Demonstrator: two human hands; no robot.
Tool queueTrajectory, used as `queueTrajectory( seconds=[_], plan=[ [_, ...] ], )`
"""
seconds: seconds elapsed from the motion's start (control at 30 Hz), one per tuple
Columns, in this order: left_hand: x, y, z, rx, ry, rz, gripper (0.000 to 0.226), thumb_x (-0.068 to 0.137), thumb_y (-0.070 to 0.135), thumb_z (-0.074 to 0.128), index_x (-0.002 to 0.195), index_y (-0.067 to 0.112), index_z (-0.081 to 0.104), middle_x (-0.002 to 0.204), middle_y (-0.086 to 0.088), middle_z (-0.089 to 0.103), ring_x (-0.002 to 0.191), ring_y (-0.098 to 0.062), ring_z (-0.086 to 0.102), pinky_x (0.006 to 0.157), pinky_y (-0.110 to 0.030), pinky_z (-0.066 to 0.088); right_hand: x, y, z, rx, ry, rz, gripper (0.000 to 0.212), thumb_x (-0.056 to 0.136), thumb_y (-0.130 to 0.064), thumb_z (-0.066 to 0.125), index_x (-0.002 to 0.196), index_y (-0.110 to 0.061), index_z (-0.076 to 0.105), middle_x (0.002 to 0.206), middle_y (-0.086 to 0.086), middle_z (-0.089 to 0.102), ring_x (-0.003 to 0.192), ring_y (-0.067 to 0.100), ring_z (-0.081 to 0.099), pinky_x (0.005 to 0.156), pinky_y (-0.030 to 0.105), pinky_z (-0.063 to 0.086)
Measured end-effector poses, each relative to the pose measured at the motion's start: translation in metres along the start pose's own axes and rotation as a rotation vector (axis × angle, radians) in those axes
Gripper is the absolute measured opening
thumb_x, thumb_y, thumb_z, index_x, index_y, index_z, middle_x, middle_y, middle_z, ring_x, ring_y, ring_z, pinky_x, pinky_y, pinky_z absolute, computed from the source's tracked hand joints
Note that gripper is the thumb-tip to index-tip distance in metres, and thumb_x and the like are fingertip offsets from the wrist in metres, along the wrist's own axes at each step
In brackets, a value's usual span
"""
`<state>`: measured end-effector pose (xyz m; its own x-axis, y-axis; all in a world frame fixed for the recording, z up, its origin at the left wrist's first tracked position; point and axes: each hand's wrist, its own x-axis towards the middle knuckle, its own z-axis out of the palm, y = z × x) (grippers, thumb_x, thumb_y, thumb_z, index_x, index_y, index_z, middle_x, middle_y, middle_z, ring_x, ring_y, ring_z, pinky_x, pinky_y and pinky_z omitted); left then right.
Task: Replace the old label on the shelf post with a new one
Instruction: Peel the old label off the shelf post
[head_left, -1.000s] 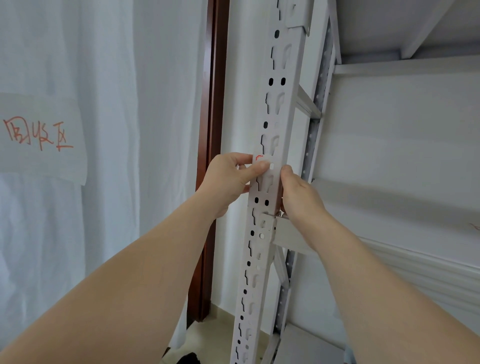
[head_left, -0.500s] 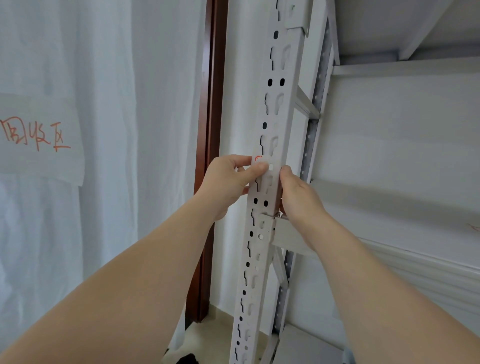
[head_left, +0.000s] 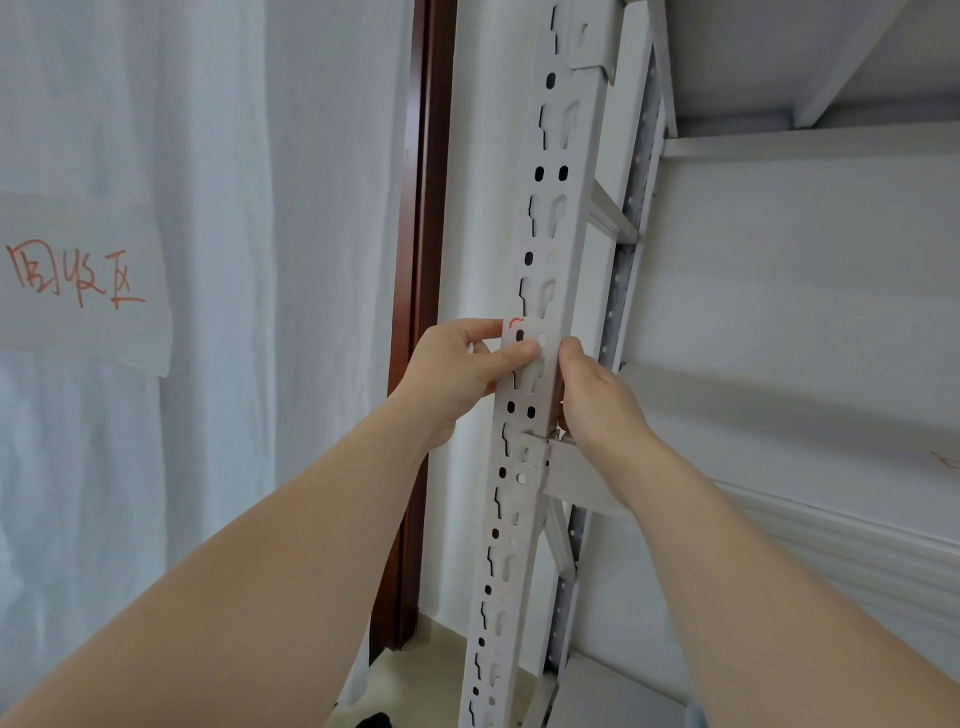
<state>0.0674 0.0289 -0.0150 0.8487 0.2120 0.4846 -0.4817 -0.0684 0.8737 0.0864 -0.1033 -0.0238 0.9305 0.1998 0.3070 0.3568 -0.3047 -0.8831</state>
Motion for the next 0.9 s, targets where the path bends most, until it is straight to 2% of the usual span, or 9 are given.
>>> queueTrajectory(
  seconds=[0.03, 0.17, 0.23, 0.33, 0.4, 0.5, 0.6, 0.73, 0.9],
  plan=[
    [-0.0003, 0.0004, 0.0001, -0.010, 0.001, -0.008, 0.030, 0.080, 0.014, 0.073, 0.110, 0.010, 0.069, 0.078, 0.003, 0.065, 0.075, -0.006, 0.069, 0.067, -0.015, 0.055, 0.0003, 0.0001, 0.0000, -0.002, -0.001, 0.000, 0.049, 0.077, -0.064, 0.019, 0.076, -0.031, 0.054, 0.090, -0.002, 0.058, 0.093, 0.026, 0.052, 0.106, 0.056, 0.044],
    [0.0007, -0.0026, -0.0027, -0.013, 0.017, -0.017, 0.034, 0.081, 0.015, 0.073, 0.114, 0.012, 0.068, 0.076, -0.005, 0.052, 0.106, -0.018, 0.062, 0.069, -0.014, 0.055, 0.0025, 0.0028, 0.0008, -0.017, -0.001, -0.006, 0.066, 0.072, -0.069, 0.017, 0.094, -0.026, 0.062, 0.100, 0.001, 0.062, 0.099, 0.030, 0.055, 0.106, 0.057, 0.043],
    [-0.0002, -0.0024, -0.0036, -0.002, 0.007, -0.016, 0.035, 0.082, 0.013, 0.072, 0.116, 0.011, 0.066, 0.076, -0.007, 0.046, 0.100, -0.019, 0.063, 0.067, -0.013, 0.054, 0.0042, 0.0037, 0.0008, -0.023, 0.000, -0.003, 0.072, 0.072, -0.070, 0.017, 0.102, -0.024, 0.063, 0.104, 0.002, 0.064, 0.104, 0.031, 0.058, 0.107, 0.056, 0.043],
    [-0.0013, -0.0014, -0.0044, 0.011, -0.024, -0.011, 0.036, 0.083, 0.012, 0.070, 0.118, 0.010, 0.065, 0.085, -0.010, 0.043, 0.089, -0.021, 0.063, 0.074, -0.017, 0.056, 0.0035, 0.0032, 0.0003, -0.021, 0.000, -0.003, 0.064, 0.076, -0.066, 0.017, 0.097, -0.024, 0.060, 0.098, -0.001, 0.059, 0.097, 0.026, 0.053, 0.107, 0.056, 0.043],
    [-0.0024, 0.0000, -0.0036, 0.022, -0.017, -0.009, 0.035, 0.083, 0.012, 0.071, 0.118, 0.011, 0.066, 0.084, -0.010, 0.041, 0.087, -0.019, 0.063, 0.073, -0.015, 0.055, 0.0022, 0.0026, 0.0000, -0.021, -0.002, -0.001, 0.061, 0.076, -0.066, 0.017, 0.093, -0.024, 0.059, 0.095, -0.002, 0.058, 0.096, 0.026, 0.053, 0.107, 0.056, 0.043],
    [-0.0053, 0.0014, -0.0016, 0.045, 0.023, -0.010, 0.035, 0.081, 0.012, 0.073, 0.115, 0.008, 0.067, 0.084, -0.009, 0.055, 0.079, -0.009, 0.068, 0.064, -0.011, 0.053, 0.0018, 0.0021, -0.0001, -0.016, 0.000, 0.006, 0.058, 0.076, -0.066, 0.018, 0.087, -0.025, 0.058, 0.088, -0.003, 0.057, 0.093, 0.027, 0.052, 0.106, 0.056, 0.043],
    [-0.0075, 0.0018, 0.0002, 0.028, 0.051, -0.027, 0.036, 0.080, 0.011, 0.073, 0.113, 0.002, 0.066, 0.085, 0.002, 0.064, 0.063, 0.001, 0.068, 0.062, -0.012, 0.054, 0.0023, 0.0026, 0.0006, -0.015, 0.009, -0.003, 0.062, 0.075, -0.066, 0.018, 0.093, -0.025, 0.060, 0.093, -0.002, 0.058, 0.094, 0.026, 0.052, 0.107, 0.057, 0.043],
    [-0.0070, 0.0030, 0.0017, 0.047, 0.058, -0.024, 0.031, 0.078, 0.012, 0.075, 0.107, 0.004, 0.069, 0.081, -0.001, 0.058, 0.058, -0.001, 0.066, 0.063, -0.015, 0.055, 0.0044, 0.0037, 0.0012, -0.018, 0.020, -0.001, 0.065, 0.076, -0.067, 0.018, 0.095, -0.025, 0.064, 0.100, 0.002, 0.067, 0.103, 0.031, 0.060, 0.105, 0.056, 0.044],
    [-0.0063, 0.0037, 0.0035, 0.071, 0.067, -0.013, 0.025, 0.077, 0.012, 0.076, 0.101, 0.007, 0.069, 0.090, -0.005, 0.054, 0.054, 0.008, 0.062, 0.061, -0.015, 0.055, 0.0045, 0.0043, 0.0008, -0.015, 0.019, -0.011, 0.057, 0.080, -0.064, 0.018, 0.085, -0.028, 0.062, 0.097, 0.000, 0.067, 0.097, 0.027, 0.060, 0.104, 0.056, 0.045]
  ],
)
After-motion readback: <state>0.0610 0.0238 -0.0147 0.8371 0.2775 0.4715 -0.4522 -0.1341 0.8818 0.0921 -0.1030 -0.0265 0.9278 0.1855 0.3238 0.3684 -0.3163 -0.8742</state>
